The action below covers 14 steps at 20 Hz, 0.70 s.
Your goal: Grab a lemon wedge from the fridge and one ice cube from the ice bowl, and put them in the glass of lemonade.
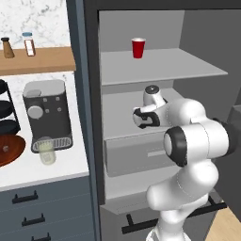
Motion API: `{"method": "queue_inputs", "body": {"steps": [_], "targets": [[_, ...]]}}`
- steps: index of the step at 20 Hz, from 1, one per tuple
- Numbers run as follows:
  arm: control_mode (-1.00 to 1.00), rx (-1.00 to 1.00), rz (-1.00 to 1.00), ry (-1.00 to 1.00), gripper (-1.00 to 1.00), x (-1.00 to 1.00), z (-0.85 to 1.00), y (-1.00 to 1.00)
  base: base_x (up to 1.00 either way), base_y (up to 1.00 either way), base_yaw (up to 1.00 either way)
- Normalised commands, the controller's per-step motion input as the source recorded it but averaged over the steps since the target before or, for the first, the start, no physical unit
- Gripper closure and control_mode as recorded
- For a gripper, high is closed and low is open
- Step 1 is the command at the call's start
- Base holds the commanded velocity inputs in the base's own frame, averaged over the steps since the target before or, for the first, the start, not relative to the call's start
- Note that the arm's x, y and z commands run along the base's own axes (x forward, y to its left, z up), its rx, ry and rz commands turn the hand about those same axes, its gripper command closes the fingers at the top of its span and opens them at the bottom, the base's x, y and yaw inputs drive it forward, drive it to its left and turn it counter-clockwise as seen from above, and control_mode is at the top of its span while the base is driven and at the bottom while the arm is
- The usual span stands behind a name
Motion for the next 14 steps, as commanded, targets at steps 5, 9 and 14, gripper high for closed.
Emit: {"method": "queue_inputs", "body": {"steps": [5,9,14], "targets": [[-1.00,0.00,0.05,0.00,-1.00,0.22,-0.10,0.00,0.00,0.00,0.00],[-1.00,0.00,0.08,0.00,-1.00,0.21,-0.11,0.00,0.00,0.00,0.00],[-1.00,0.00,0.10,0.00,-1.00,0.18,-0.15,0.00,0.00,0.00,0.00]]}}
